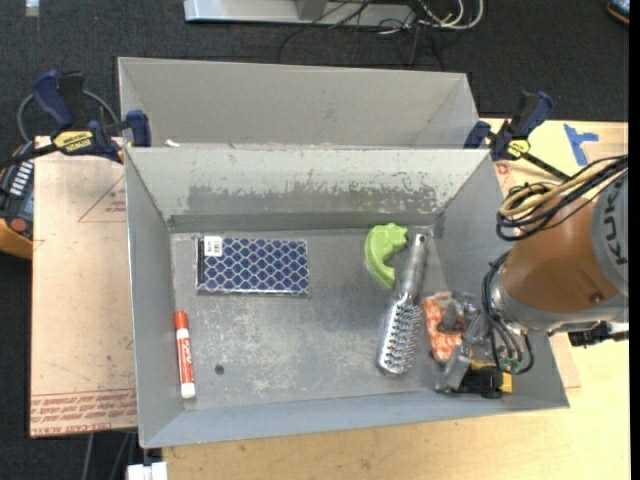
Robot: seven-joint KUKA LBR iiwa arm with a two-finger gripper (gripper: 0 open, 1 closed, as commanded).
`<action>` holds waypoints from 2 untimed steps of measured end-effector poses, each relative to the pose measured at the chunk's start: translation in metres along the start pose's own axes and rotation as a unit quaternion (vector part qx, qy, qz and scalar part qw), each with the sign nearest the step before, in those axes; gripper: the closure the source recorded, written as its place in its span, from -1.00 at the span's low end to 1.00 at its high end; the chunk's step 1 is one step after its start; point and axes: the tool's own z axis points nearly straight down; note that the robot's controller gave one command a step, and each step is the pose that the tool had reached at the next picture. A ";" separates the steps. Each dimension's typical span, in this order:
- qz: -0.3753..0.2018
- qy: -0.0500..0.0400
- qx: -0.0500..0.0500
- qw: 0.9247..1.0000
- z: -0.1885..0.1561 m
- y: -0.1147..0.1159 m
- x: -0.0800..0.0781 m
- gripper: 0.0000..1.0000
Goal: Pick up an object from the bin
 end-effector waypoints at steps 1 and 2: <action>0.019 0.009 0.000 1.000 0.000 0.002 -0.009 1.00; 0.019 0.009 0.000 1.000 0.000 0.002 -0.009 1.00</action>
Offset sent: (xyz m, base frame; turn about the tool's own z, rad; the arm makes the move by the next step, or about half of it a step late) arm 0.0000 0.0000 0.0000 0.0000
